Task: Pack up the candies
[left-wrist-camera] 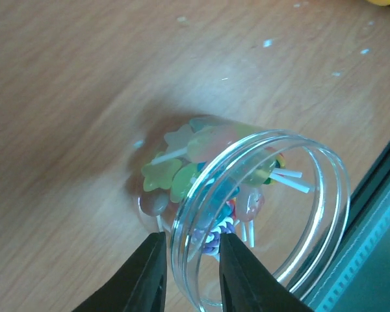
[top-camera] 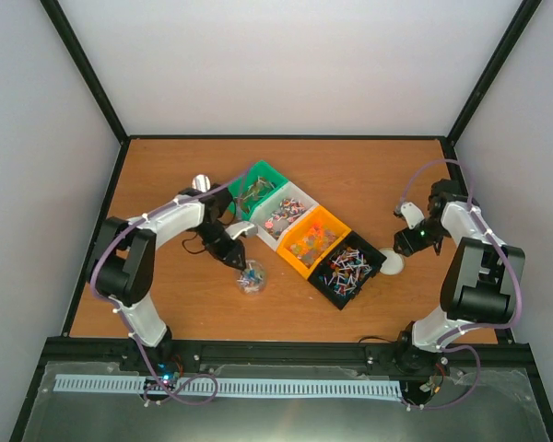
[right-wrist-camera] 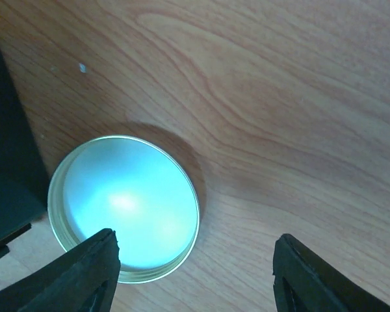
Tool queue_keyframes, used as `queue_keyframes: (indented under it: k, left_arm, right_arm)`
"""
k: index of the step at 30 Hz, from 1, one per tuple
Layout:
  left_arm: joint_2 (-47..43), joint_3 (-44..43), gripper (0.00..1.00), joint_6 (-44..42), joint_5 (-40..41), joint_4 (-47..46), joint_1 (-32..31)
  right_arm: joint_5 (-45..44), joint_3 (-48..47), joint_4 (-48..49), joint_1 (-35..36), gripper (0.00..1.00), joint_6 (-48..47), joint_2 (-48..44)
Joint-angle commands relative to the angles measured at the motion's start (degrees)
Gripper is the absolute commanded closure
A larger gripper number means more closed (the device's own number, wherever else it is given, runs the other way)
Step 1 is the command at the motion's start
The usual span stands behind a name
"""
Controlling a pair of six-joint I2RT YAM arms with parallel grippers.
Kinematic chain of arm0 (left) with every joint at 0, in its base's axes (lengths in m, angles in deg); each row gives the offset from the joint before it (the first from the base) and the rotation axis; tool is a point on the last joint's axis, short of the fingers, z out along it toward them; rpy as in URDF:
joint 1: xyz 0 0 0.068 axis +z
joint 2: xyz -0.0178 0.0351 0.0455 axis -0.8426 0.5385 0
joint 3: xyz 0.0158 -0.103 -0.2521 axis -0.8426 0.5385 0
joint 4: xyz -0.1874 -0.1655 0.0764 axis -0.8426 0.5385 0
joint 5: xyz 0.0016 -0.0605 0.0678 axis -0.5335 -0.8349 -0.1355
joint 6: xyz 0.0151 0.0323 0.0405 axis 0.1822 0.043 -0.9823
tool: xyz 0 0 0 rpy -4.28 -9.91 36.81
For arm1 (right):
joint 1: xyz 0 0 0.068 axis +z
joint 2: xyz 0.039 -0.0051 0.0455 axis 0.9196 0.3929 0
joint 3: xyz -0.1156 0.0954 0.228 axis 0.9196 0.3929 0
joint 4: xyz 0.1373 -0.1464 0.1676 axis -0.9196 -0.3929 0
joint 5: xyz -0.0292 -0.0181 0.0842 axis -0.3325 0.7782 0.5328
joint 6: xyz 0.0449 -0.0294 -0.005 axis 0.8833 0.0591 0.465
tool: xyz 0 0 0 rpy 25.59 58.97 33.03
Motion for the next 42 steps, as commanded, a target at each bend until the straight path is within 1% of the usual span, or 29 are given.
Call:
queue_keyframes:
  k: [1,3,6,9,15,17,18,26,29,30,31,32,33,35,38,42]
  left_arm:
    - [0.28,-2.33,0.73,2.55,-3.52,-2.82,-4.30]
    - [0.61,-2.99,0.72,3.19,-3.91,-3.62,-4.94]
    - [1.59,-4.82,0.70,3.34,-3.95,-3.36,-4.98]
    - [1.06,-6.22,0.65,2.09,-2.50,-2.46,-4.98]
    - [-3.62,-7.31,0.41,-0.03,-0.37,-1.98,-4.17]
    - [-5.33,-7.35,0.33,0.23,-1.36,-2.38,-2.85]
    - [-6.08,-7.30,0.31,0.36,-2.02,-2.63,-2.22]
    - [-11.83,-7.62,0.24,1.24,0.04,-6.35,1.07]
    - [-14.86,-7.57,0.20,0.92,1.65,-8.43,1.89]
    - [-15.93,-7.34,0.16,0.72,2.45,-9.40,2.02]
    - [-16.95,-6.84,0.11,0.60,3.42,-10.58,2.11]
    - [-18.09,-6.17,0.05,0.46,4.89,-11.88,2.14]
    - [-18.97,-5.37,0.01,0.27,5.93,-13.04,2.14]
    - [-20.35,-4.27,0.00,-0.49,7.09,-14.60,2.22]
    - [-22.14,-4.67,0.00,-1.04,8.50,-16.04,2.23]
    - [-25.65,-4.13,0.00,-3.21,9.38,-19.78,2.23]
  right_arm:
    - [-3.34,1.33,3.12,-0.46,0.39,-0.53,1.35]
    - [-3.60,1.23,4.39,-0.46,0.41,0.18,2.41]
    - [-4.13,0.10,4.97,-0.37,0.48,1.87,4.79]
    - [-4.10,0.45,5.53,-0.29,0.54,2.21,6.10]
    - [-5.31,3.29,8.49,0.55,0.61,3.55,7.20]
    - [-5.84,3.64,9.18,0.60,0.63,3.88,7.94]
    - [-5.89,3.69,9.34,0.64,0.65,3.98,8.38]
    - [-6.79,4.84,11.19,1.86,0.77,5.56,9.04]
    - [-6.76,4.93,10.62,1.86,0.93,5.50,8.51]
    - [-6.88,4.74,10.21,1.77,0.96,5.46,8.42]
    - [-7.27,4.20,9.71,1.64,0.97,5.18,8.39]
    - [-7.72,3.45,9.25,1.32,0.97,4.77,8.50]
    - [-8.03,2.21,8.76,0.66,0.97,4.22,8.74]
    - [-6.59,-1.85,6.53,-1.64,0.97,3.92,9.62]
    - [-2.88,-10.62,0.75,-4.72,0.97,3.90,11.06]
    - [1.97,-18.30,-2.87,-5.29,0.97,5.03,10.17]
